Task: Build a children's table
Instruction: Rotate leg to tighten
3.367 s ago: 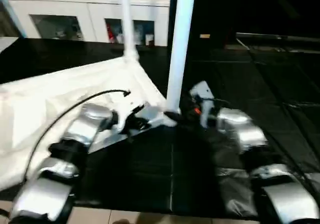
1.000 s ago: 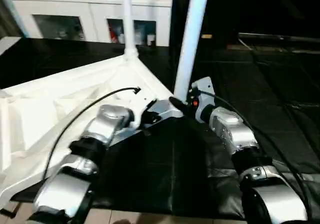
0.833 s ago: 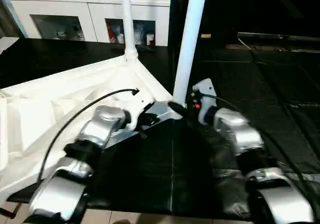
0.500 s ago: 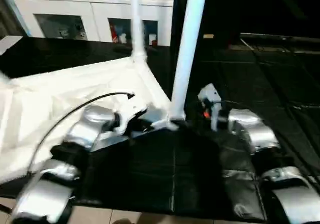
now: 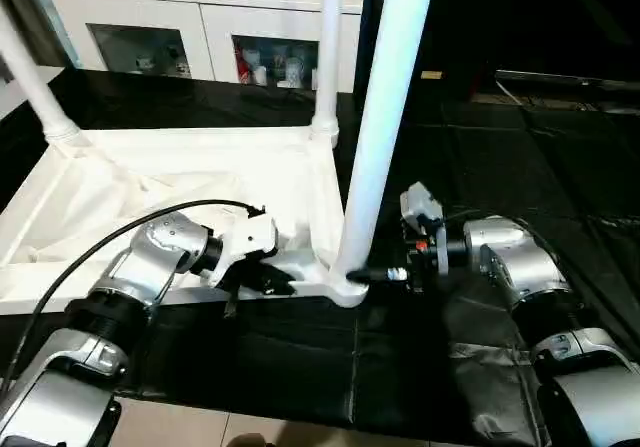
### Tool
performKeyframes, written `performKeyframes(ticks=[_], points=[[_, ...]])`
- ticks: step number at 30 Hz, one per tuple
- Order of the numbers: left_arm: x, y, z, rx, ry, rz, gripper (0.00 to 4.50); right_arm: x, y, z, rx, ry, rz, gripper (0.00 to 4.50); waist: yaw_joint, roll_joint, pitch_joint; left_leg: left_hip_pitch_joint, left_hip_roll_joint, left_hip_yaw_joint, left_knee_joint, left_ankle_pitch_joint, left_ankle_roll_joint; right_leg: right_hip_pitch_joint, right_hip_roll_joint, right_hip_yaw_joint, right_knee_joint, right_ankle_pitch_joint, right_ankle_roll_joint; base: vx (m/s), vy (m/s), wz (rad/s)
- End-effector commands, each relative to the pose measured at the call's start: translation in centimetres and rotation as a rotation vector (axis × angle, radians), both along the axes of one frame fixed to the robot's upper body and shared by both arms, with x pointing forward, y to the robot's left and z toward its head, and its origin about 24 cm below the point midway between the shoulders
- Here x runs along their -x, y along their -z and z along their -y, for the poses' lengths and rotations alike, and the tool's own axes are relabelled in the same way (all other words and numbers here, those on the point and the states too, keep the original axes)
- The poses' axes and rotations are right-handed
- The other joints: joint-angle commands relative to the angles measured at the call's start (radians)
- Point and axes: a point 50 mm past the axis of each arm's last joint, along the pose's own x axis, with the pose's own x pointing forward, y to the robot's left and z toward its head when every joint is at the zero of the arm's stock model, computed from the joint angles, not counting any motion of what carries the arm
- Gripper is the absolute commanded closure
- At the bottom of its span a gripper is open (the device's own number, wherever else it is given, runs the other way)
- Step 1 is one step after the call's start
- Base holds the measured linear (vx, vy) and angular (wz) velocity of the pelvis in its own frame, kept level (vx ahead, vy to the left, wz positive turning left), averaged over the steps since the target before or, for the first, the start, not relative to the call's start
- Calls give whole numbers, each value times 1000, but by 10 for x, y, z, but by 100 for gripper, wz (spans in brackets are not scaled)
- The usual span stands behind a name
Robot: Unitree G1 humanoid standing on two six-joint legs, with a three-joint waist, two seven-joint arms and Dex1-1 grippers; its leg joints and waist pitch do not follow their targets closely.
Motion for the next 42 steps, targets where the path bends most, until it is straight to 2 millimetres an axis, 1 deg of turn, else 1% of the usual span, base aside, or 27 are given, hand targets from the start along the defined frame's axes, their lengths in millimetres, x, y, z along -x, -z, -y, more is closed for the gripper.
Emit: performKeyframes(ticks=[1, 3, 4, 6, 9, 10, 11, 12, 14, 15, 17, 24, 27, 28, 29, 30, 31, 32, 33, 34, 36, 37, 38, 39, 40, 41, 42], points=[[4, -2, 6, -10, 75, 3, 450, -2, -8, -4, -10, -48, 5, 41, -3, -1, -73, 11, 55, -14, -63, -124, 70, 58, -103, 64, -67, -185, -200, 0, 0, 0], [4, -3, 6, -10, 80, 2, 450, -2, -8, -5, -11, -54, 3, 71, -3, -4, -73, 12, 56, -14, -64, -122, 70, 57, -103, 64, -67, -187, -199, 0, 0, 0], [4, -3, 6, -10, 84, 2, 450, -2, -7, -5, -11, -58, 5, 71, -4, -6, -73, 12, 55, -13, -63, -119, 70, 57, -103, 64, -67, -189, -198, 0, 0, 0], [5, -3, 6, -9, 88, 2, 450, -2, -7, -5, -15, -62, 0, 86, -3, -1, -73, 13, 56, -14, -63, -119, 66, 56, -104, 64, -67, -195, -198, 0, 0, 0], [5, -3, 6, -8, 89, 2, 450, -1, -6, -5, -17, -71, -11, 97, -3, -2, -74, 12, 55, -13, -62, -114, 69, 56, -102, 64, -67, -184, -199, 0, 0, 0], [5, -3, 6, -8, 89, 2, 450, -1, -5, -5, -17, -73, -13, 120, -3, -1, -74, 13, 55, -13, -62, -115, 69, 56, -102, 64, -66, -181, -200, 0, 0, 0], [5, -3, 6, -9, 90, 1, 450, -1, -5, -5, -19, -78, -19, 123, -3, 0, -73, 13, 56, -14, -63, -118, 67, 56, -102, 64, -66, -185, -200, 0, 0, 0], [5, -3, 6, -10, 90, 1, 450, 0, -5, -5, -21, -81, -23, 123, -3, -1, -73, 12, 55, -14, -63, -120, 67, 56, -102, 64, -67, -187, -199, 0, 0, 0], [5, -3, 6, -11, 90, -1, 450, 0, -4, -5, -23, -85, -27, 154, -3, -2, -74, 12, 55, -14, -62, -119, 67, 57, -103, 64, -67, -188, -198, 0, 0, 0], [5, -3, 6, -11, 89, 0, 450, 0, -4, -5, -23, -87, -28, 154, -2, -3, -74, 12, 55, -14, -62, -116, 68, 57, -102, 64, -66, -185, -199, 0, 0, 0], [4, -3, 5, -13, 86, 1, 450, 0, -4, -5, -22, -88, -30, 175, -2, -1, -75, 12, 55, -14, -61, -113, 69, 56, -102, 64, -66, -179, -202, 0, 0, 0], [2, -3, 5, -3, 43, 4, 450, 1, -3, -7, -42, -68, -39, 234, -2, -3, -75, 13, 55, -14, -62, -112, 68, 56, -102, 64, -65, -184, -200, 0, 0, 0], [-4, -3, 10, 32, -44, 11, 450, -1, -1, -10, -56, -7, -40, 245, -3, -4, -73, 12, 55, -13, -62, -117, 62, 56, -102, 64, -67, -198, -198, 0, 0, 0], [-11, -4, 16, 71, -136, 30, 450, -3, 2, -14, -58, 70, -25, 245, -5, -4, -71, 13, 55, -12, -62, -126, 56, 54, -103, 65, -69, -216, -193, 0, 0, 0], [-11, -4, 16, 71, -136, 30, 450, -3, 2, -14, -58, 70, -25, 248, -4, -4, -69, 17, 54, -14, -63, -144, 46, 53, -104, 64, -75, -255, -185, 0, 0, 0], [-12, -5, 17, 77, -157, 36, 450, -4, 3, -15, -56, 91, -24, 248, -6, -6, -69, 14, 52, -14, -64, -146, 44, 56, -104, 63, -76, -269, -180, 0, 0, 0], [-19, -4, 24, 98, -249, 49, 450, -6, 8, -21, -47, 182, -26, 251, -8, -8, -68, 13, 52, -14, -65, -146, 43, 56, -103, 63, -79, -286, -168, 0, 0, 0], [-24, -3, 30, 116, -322, 51, 450, -7, 13, -28, -48, 250, -38, 253, -12, -5, -67, 16, 51, -15, -66, -140, 32, 53, -101, 65, -78, -287, -161, 0, 0, 0], [-28, -3, 35, 126, -371, 50, 450, -7, 16, -33, -49, 297, -47, 254, -13, -6, -68, 17, 50, -16, -66, -143, 30, 54, -103, 64, -81, -296, -159, 0, 0, 0], [-33, -2, 41, 141, -439, 55, 450, -8, 20, -41, -47, 356, -56, 254, -15, -9, -70, 13, 48, -17, -67, -136, 26, 58, -104, 63, -80, -299, -154, 0, 0, 0], [-38, -1, 49, 155, -512, 56, 450, -9, 23, -51, -45, 439, -72, 255, -22, -9, -70, 14, 47, -18, -66, -127, 21, 57, -103, 64, -79, -276, -156, 0, 0, 0], [-42, -1, 57, 167, -579, 64, 450, -12, 25, -61, -33, 513, -89, 255, -27, 2, -70, 15, 45, -19, -66, -136, 18, 56, -104, 63, -81, -276, -161, 0, 0, 0], [-42, -1, 57, 167, -579, 64, 450, -12, 25, -61, -33, 513, -89, 256, -36, -4, -69, 13, 43, -18, -67, -143, 18, 56, -102, 63, -83, -271, -163, 0, 0, 0], [-44, -2, 61, 178, -612, 67, 450, -14, 25, -67, -23, 552, -87, 256, -36, -2, -71, 14, 42, -19, -66, -146, 20, 59, -104, 62, -84, -272, -163, 0, 0, 0], [-47, -2, 66, 186, -649, 78, 450, -17, 24, -74, -19, 603, -89, 256, -38, -3, -70, 14, 41, -18, -66, -149, 24, 58, -103, 63, -86, -277, -161, 0, 0, 0], [-49, -3, 72, 188, -672, 94, 450, -21, 22, -83, -26, 664, -90, 256, -40, -1, -70, 14, 39, -17, -65, -148, 25, 57, -103, 64, -89, -281, -157, 0, 0, 0], [-49, -3, 75, 186, -674, 100, 450, -23, 19, -87, -32, 674, -69, 256, -42, -2, -70, 14, 39, -17, -66, -152, 23, 57, -103, 64, -89, -288, -156, 0, 0, 0]])
